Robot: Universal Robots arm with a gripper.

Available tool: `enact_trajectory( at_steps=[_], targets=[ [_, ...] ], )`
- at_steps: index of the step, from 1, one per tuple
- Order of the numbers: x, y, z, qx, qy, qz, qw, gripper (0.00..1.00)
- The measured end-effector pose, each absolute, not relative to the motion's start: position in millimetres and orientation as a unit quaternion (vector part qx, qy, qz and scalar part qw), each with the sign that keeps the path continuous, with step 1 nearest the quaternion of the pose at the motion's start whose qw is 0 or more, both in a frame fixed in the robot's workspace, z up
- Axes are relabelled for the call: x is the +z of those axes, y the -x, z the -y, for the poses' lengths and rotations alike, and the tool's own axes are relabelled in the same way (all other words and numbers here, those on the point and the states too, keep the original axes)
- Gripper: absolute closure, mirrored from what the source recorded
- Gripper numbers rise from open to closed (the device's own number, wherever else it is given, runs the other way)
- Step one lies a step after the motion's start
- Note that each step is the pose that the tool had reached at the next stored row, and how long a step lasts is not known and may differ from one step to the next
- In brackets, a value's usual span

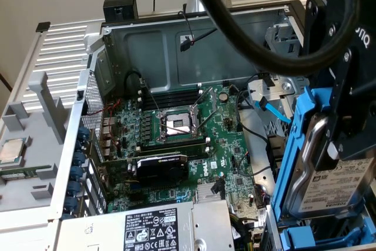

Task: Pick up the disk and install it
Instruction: 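Insert the disk into the insertion slot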

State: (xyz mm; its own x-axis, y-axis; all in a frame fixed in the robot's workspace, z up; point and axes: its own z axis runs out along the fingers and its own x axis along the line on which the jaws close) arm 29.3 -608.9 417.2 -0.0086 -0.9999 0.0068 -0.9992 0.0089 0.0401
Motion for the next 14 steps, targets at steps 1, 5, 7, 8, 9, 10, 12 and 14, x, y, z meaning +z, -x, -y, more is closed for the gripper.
enact_trajectory(
  at_steps=[1,5,7,8,9,10,12,14],
  targets=[
    [417.2,-29.3,608.9,-0.012,-0.704,0.710,0.017,0.63],
    [417.2,-29.3,608.9,-0.012,-0.704,0.710,0.017,0.63],
    [417.0,-29.4,608.8,-0.012,-0.704,0.710,0.016,0.63],
    [417.1,-29.3,608.8,-0.012,-0.704,0.710,0.016,0.62],
    [417.1,-29.4,608.8,-0.012,-0.704,0.710,0.016,0.56],
    [417.2,-29.4,608.8,-0.012,-0.704,0.710,0.017,0.56],
    [417.2,-29.2,608.9,-0.012,-0.704,0.710,0.017,0.49],
    [417.2,-29.3,608.9,-0.012,-0.704,0.710,0.017,0.43]
  ],
)
